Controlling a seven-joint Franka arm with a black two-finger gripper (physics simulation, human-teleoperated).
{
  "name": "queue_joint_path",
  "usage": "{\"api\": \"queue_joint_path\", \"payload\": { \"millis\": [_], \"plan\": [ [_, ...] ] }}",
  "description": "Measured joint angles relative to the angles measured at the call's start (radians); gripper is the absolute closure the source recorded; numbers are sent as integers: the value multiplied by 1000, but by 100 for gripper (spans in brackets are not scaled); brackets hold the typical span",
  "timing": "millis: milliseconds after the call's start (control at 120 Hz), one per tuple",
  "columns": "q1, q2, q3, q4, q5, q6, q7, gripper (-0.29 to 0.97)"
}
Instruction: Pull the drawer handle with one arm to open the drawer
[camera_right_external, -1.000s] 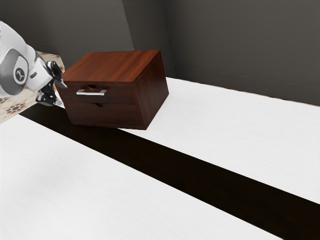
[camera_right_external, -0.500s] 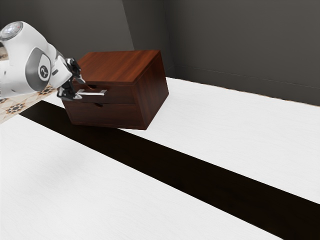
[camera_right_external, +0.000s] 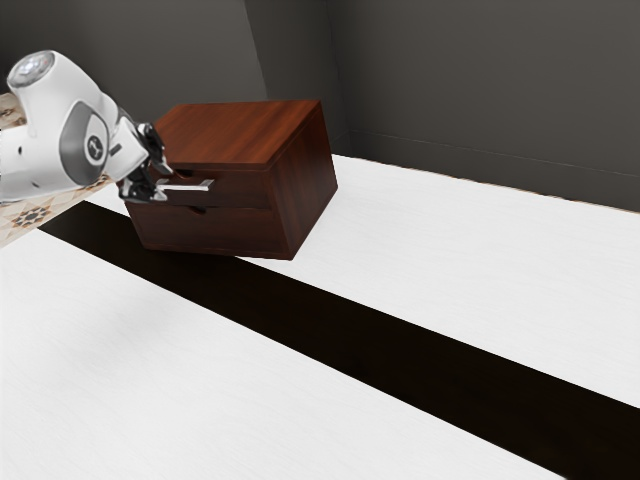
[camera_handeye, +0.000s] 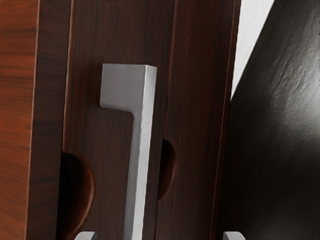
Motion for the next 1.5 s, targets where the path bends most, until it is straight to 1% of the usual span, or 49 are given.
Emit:
{"api": "queue_joint_path", "payload": {
  "millis": [117,300,600,900,1167,1500],
  "plan": [
    [1,18,-1,3,-2,4,0,41],
    [14,43,-31,24,-3,12,-1,42],
    [15,58,-34,26,-3,18,-2,43],
    [15,53,-34,21,-9,20,-3,54],
    [14,7,-31,-24,-9,-7,0,57],
    [14,-106,-31,-170,-9,-35,5,56]
  ]
}}
